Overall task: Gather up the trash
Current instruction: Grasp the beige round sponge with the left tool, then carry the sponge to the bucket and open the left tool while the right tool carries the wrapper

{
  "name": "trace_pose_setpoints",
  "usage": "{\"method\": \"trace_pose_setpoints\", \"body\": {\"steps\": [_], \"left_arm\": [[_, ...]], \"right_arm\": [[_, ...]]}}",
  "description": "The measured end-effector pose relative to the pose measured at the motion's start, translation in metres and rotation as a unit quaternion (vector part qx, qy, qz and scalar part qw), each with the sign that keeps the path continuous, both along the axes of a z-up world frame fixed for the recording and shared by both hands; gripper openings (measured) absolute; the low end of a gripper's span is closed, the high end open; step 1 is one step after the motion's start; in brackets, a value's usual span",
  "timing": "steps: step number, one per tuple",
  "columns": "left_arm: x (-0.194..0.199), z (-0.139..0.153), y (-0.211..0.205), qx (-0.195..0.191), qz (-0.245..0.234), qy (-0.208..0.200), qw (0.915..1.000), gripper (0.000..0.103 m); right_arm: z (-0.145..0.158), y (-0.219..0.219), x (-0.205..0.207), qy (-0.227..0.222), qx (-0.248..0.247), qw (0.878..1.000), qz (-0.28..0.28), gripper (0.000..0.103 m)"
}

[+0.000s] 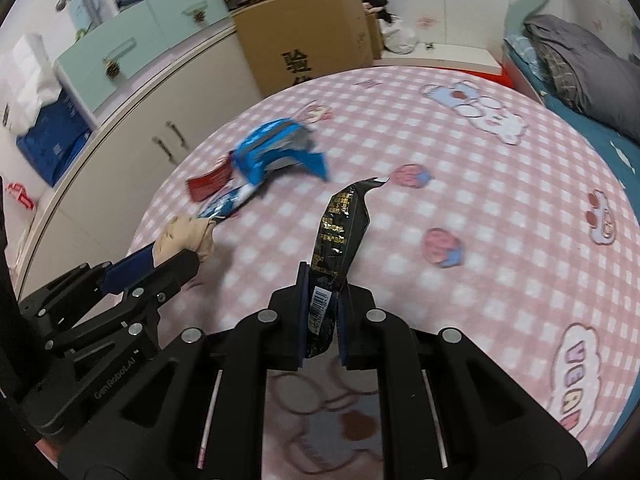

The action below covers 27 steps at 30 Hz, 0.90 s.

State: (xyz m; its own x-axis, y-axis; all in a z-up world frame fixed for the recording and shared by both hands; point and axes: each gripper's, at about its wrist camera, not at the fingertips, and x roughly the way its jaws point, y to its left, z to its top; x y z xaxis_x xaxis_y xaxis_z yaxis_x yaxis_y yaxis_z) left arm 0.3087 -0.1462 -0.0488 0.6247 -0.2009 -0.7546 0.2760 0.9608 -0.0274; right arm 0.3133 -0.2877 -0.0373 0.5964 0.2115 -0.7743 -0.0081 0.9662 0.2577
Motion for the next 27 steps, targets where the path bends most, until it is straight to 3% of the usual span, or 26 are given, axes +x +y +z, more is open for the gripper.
{"method": "trace_pose_setpoints", "body": {"steps": [13, 27], "left_arm": [[-0.024, 0.001, 0.092, 0.0, 0.082, -0.002, 0.9966, 0.032], [-0.045, -0.015, 0.199, 0.004, 0.193, 0.021, 0.9809, 0.032]], "right_arm": [[0.007, 0.109, -0.002, -0.013, -0.018, 0.995, 0.1, 0.012], [-0.002, 0.224, -0.005, -0.004, -0.033, 0.978, 0.206, 0.012]]}}
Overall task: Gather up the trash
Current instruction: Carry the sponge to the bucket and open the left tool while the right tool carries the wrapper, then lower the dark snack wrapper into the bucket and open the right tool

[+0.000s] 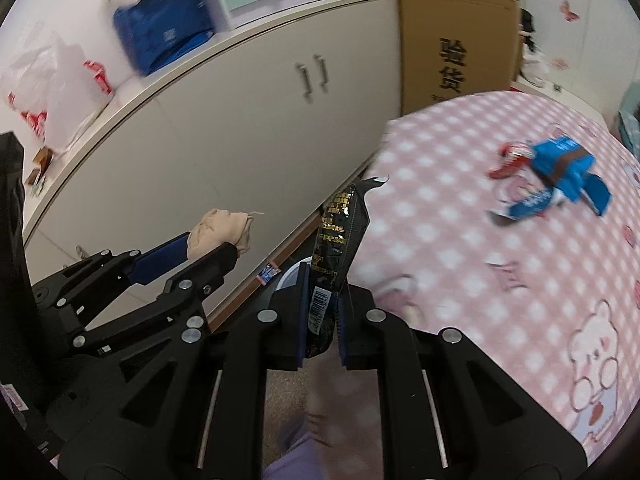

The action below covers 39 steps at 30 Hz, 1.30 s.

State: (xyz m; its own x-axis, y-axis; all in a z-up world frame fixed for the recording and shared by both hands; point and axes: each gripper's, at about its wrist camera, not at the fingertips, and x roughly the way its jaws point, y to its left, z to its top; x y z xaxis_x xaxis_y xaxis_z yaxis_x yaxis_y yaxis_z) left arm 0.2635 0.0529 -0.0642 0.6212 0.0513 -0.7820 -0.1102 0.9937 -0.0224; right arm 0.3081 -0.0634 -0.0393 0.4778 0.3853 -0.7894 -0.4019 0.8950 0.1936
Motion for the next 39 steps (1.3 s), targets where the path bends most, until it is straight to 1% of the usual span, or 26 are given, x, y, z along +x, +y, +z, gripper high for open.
{"method": "trace_pose_setpoints", "body": {"steps": [5, 10, 11, 13, 15, 18, 25, 27, 30, 31, 33, 34, 35, 37, 39], "left_arm": [[0.001, -0.011, 0.025, -0.005, 0.03, 0.014, 0.9995, 0.032], [0.009, -0.025, 0.039, -0.016, 0.035, 0.025, 0.999, 0.034], [0.011, -0.027, 0.041, -0.015, 0.034, 0.025, 0.999, 0.035], [0.016, -0.031, 0.042, -0.009, 0.039, 0.029, 0.9988, 0.042], [0.021, -0.035, 0.045, -0.007, 0.043, 0.033, 0.9985, 0.052], [0.026, -0.04, 0.049, -0.013, 0.042, 0.038, 0.9983, 0.058], [0.026, -0.05, 0.059, -0.013, 0.053, 0.052, 0.9972, 0.059], [0.023, -0.052, 0.065, -0.013, 0.061, 0.054, 0.9966, 0.061], [0.019, -0.05, 0.074, -0.01, 0.072, 0.053, 0.9959, 0.062], [0.018, -0.05, 0.077, -0.01, 0.077, 0.052, 0.9956, 0.062], [0.015, -0.048, 0.085, -0.011, 0.087, 0.051, 0.9948, 0.064], [0.014, -0.047, 0.09, -0.011, 0.093, 0.051, 0.9943, 0.064], [0.013, -0.047, 0.092, -0.01, 0.096, 0.051, 0.994, 0.065], [0.009, -0.046, 0.099, -0.01, 0.103, 0.05, 0.9934, 0.065], [0.007, -0.047, 0.104, -0.013, 0.108, 0.051, 0.9927, 0.066]], "right_arm": [[-0.01, 0.028, 0.008, 0.01, -0.015, 1.0, 0.014, 0.012], [-0.022, 0.04, 0.019, 0.022, -0.028, 0.999, 0.014, 0.012], [-0.025, 0.041, 0.022, 0.023, -0.031, 0.999, 0.013, 0.012], [-0.027, 0.042, 0.026, 0.027, -0.034, 0.999, 0.008, 0.012], [-0.03, 0.041, 0.032, 0.032, -0.034, 0.999, 0.005, 0.012], [-0.034, 0.041, 0.036, 0.037, -0.037, 0.999, 0.004, 0.012], [-0.044, 0.055, 0.037, 0.05, -0.047, 0.997, 0.014, 0.012], [-0.043, 0.061, 0.036, 0.047, -0.056, 0.997, 0.02, 0.012], [-0.043, 0.07, 0.039, 0.054, -0.049, 0.997, 0.032, 0.013], [-0.044, 0.074, 0.04, 0.059, -0.047, 0.996, 0.037, 0.015], [-0.047, 0.08, 0.043, 0.06, -0.054, 0.996, 0.044, 0.017], [-0.048, 0.082, 0.044, 0.055, -0.061, 0.996, 0.043, 0.027], [-0.049, 0.083, 0.045, 0.052, -0.066, 0.996, 0.04, 0.03], [-0.049, 0.085, 0.046, 0.056, -0.057, 0.996, 0.046, 0.038], [-0.049, 0.089, 0.044, 0.053, -0.062, 0.995, 0.051, 0.042]]}}
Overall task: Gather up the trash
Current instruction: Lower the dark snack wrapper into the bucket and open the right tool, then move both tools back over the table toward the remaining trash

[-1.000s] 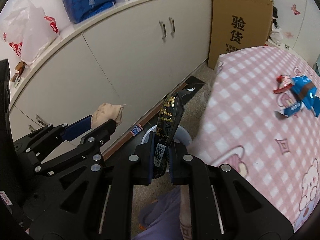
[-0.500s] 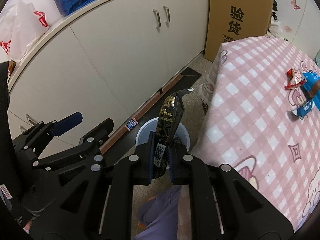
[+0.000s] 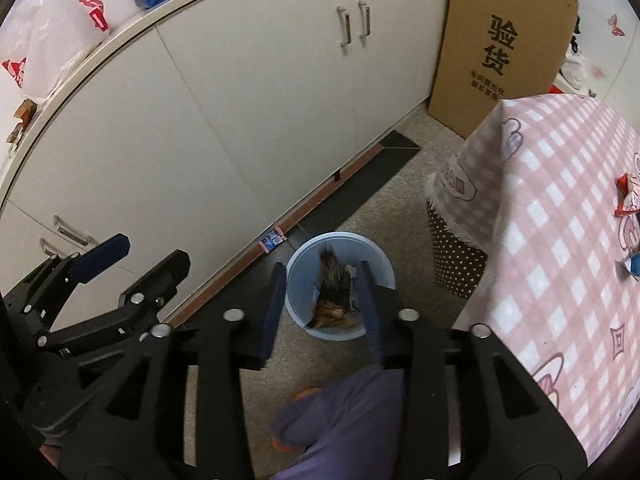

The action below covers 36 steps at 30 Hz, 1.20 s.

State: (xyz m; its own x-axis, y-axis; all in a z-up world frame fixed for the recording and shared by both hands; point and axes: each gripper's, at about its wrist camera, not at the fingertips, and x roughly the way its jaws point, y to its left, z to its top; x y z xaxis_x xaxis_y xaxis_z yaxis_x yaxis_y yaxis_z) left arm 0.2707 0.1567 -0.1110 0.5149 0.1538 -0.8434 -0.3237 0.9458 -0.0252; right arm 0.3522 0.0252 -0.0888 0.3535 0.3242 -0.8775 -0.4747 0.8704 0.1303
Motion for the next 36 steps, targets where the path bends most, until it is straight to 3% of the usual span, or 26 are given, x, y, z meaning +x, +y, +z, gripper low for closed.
{"method": "trace_pose_setpoints", "body": {"steps": [6, 20, 32, 35, 36], "left_arm": [[-0.009, 0.0, 0.008, -0.006, 0.015, -0.001, 0.9999, 0.066], [-0.019, 0.023, 0.004, 0.008, 0.018, -0.022, 0.9996, 0.066], [-0.01, 0.051, -0.037, 0.021, -0.014, -0.048, 0.9986, 0.07], [-0.003, 0.053, -0.056, 0.022, -0.03, -0.05, 0.9981, 0.07], [-0.001, 0.053, -0.061, 0.024, -0.032, -0.049, 0.998, 0.07]], "right_arm": [[-0.002, 0.002, -0.003, -0.003, -0.01, 1.0, 0.005, 0.044], [0.013, -0.014, -0.014, 0.0, 0.023, 1.0, -0.005, 0.045], [0.035, -0.064, -0.016, -0.018, 0.056, 0.997, -0.048, 0.047], [0.039, -0.078, -0.016, -0.005, 0.085, 0.995, -0.048, 0.047], [0.042, -0.084, -0.017, -0.014, 0.072, 0.995, -0.062, 0.048]]}}
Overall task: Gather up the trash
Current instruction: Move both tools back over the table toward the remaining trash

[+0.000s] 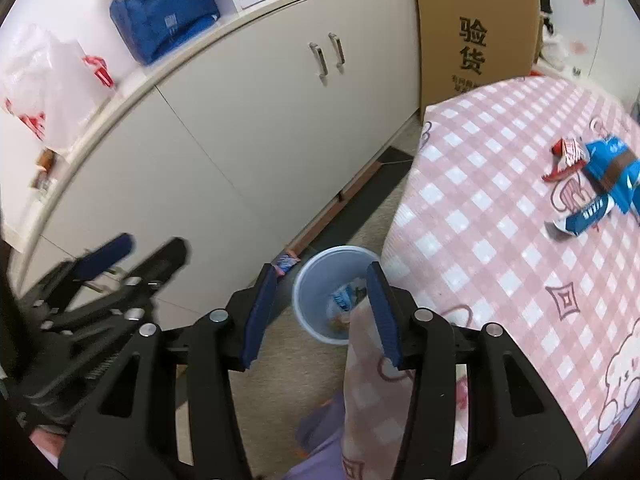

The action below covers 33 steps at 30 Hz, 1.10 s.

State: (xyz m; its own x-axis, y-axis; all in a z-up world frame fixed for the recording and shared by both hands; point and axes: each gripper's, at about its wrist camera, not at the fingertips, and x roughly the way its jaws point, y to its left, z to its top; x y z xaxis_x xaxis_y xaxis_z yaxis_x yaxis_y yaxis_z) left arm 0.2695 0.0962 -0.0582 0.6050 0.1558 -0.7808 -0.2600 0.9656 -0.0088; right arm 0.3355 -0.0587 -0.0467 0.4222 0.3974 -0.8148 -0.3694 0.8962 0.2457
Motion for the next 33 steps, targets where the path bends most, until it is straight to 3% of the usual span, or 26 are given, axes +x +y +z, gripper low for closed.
{"method": "trace_pose_setpoints", "body": {"steps": [3, 10, 17, 26, 33], "left_arm": [[0.007, 0.002, -0.018, -0.001, -0.017, -0.001, 0.9999, 0.07], [0.022, 0.008, -0.056, -0.005, -0.058, -0.011, 0.9983, 0.072], [0.04, 0.006, -0.089, -0.011, -0.093, -0.01, 0.9956, 0.072], [0.06, 0.004, -0.119, -0.012, -0.124, -0.01, 0.9921, 0.074], [0.075, -0.002, -0.126, -0.018, -0.127, -0.002, 0.9918, 0.074]], "right_arm": [[0.009, -0.014, -0.001, -0.027, -0.013, 0.999, -0.017, 0.049], [0.018, -0.06, 0.008, -0.032, -0.009, 0.997, -0.071, 0.049], [0.015, -0.11, 0.021, -0.025, -0.008, 0.99, -0.138, 0.05], [0.007, -0.174, 0.037, -0.003, 0.013, 0.973, -0.231, 0.051], [-0.002, -0.178, 0.053, 0.012, 0.012, 0.971, -0.238, 0.051]]}}
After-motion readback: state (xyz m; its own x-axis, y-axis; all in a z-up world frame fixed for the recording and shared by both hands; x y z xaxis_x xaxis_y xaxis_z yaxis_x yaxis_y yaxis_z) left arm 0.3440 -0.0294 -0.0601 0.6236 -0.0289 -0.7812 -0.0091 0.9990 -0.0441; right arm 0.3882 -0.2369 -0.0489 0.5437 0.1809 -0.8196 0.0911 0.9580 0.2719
